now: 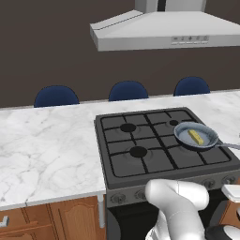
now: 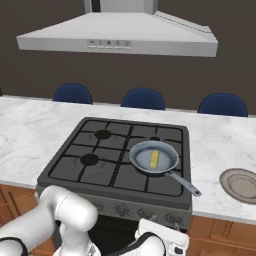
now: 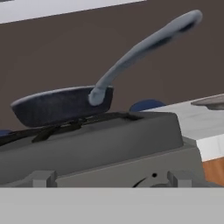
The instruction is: Pick up the butter stick and place it in the pan. Then turn on the burner for the pan.
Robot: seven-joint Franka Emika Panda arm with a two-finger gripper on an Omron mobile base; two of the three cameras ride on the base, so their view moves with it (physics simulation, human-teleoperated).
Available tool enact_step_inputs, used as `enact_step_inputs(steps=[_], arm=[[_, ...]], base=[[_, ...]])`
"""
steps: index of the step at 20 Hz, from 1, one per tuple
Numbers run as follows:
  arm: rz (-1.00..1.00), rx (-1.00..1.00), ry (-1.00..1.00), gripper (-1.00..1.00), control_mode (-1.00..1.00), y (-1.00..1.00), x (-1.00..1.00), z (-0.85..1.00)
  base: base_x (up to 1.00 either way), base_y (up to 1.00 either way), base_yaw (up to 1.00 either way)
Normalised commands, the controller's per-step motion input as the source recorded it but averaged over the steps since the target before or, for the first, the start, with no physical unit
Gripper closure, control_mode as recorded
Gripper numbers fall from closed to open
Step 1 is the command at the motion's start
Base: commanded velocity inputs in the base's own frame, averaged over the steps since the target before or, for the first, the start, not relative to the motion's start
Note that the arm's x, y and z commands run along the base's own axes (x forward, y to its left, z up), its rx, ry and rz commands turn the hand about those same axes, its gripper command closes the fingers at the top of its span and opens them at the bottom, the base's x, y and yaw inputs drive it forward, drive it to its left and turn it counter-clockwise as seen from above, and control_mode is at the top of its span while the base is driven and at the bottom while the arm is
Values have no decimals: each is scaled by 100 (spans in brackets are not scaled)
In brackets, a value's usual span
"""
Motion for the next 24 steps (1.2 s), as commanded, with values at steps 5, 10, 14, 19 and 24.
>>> enact_step_inputs(steps=[5, 10, 14, 19, 24], arm=[[0, 0, -2, -100, -100, -8, 5, -14], [0, 0, -2, -100, -100, -16, 0, -10], [0, 0, -2, -100, -100, -14, 0, -11], [0, 0, -1, -100, -100, -5, 1, -14], [0, 0, -2, -100, -100, -3, 5, -13]], base=[[0, 0, 0], [0, 0, 0], [0, 0, 0], [0, 0, 0], [0, 0, 0]])
